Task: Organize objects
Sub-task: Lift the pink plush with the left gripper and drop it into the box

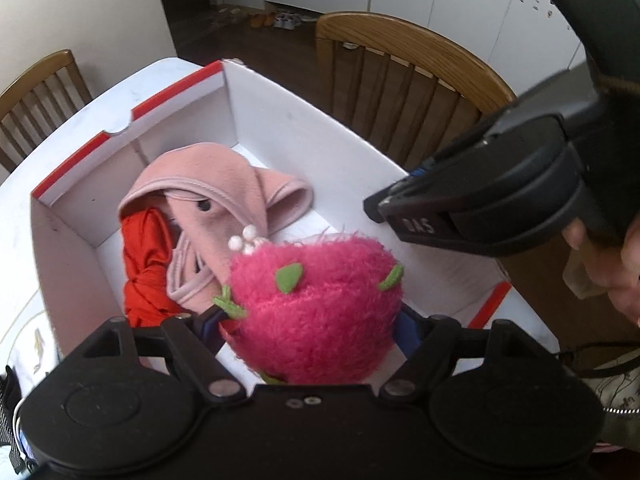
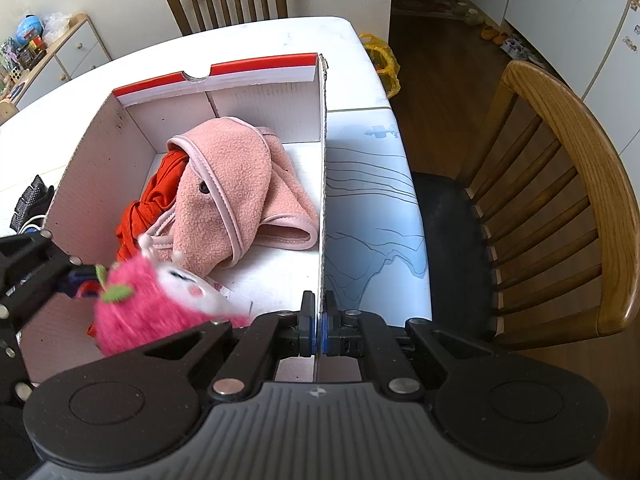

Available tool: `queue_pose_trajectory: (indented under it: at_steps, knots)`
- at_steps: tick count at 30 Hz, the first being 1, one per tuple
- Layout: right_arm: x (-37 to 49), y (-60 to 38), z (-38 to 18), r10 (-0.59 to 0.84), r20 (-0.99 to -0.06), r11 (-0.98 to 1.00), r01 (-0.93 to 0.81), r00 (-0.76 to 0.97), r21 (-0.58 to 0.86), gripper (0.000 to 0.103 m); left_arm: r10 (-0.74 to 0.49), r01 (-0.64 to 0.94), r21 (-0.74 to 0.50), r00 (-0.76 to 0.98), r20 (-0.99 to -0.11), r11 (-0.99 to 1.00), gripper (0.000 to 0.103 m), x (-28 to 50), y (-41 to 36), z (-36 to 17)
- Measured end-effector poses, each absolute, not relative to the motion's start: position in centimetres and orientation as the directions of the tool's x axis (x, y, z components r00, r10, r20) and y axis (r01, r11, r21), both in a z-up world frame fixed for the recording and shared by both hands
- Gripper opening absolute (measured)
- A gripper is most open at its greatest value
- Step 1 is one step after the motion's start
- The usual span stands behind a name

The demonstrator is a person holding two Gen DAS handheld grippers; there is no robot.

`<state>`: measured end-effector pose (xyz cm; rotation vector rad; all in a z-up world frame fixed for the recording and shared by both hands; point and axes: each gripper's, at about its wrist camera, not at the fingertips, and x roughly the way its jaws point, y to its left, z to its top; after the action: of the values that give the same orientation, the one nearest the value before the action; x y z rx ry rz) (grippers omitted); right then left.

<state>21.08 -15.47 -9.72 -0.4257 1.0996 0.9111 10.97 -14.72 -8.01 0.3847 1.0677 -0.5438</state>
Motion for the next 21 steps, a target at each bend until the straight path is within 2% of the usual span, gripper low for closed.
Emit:
queue_pose_trajectory:
  at_steps: [11,17,21]
  knots:
    - [21.0,-15.6,-9.8,0.418,-0.896,0.577,-0.806,0.152,0.132,0.002,-0.235,0.591,0.039,0.38,-0.894,0.806,0.087,10.8,-15.4,-8.2]
    - [21.0,-15.6,-9.8,0.418,-0.896,0.575,-0.808,0.151,0.132,0.002,-0.276,0.585,0.0,0.383,-0.882,0.811,0.097,10.6,-14.7,-7.4]
    - [21.1,-15.6,-9.8,0.417,-0.896,0.573,-0.809,0.149,0.132,0.002,-0.287,0.566,-0.017,0.394,-0.873,0.825,0.098,10.8,-14.0,-6.9]
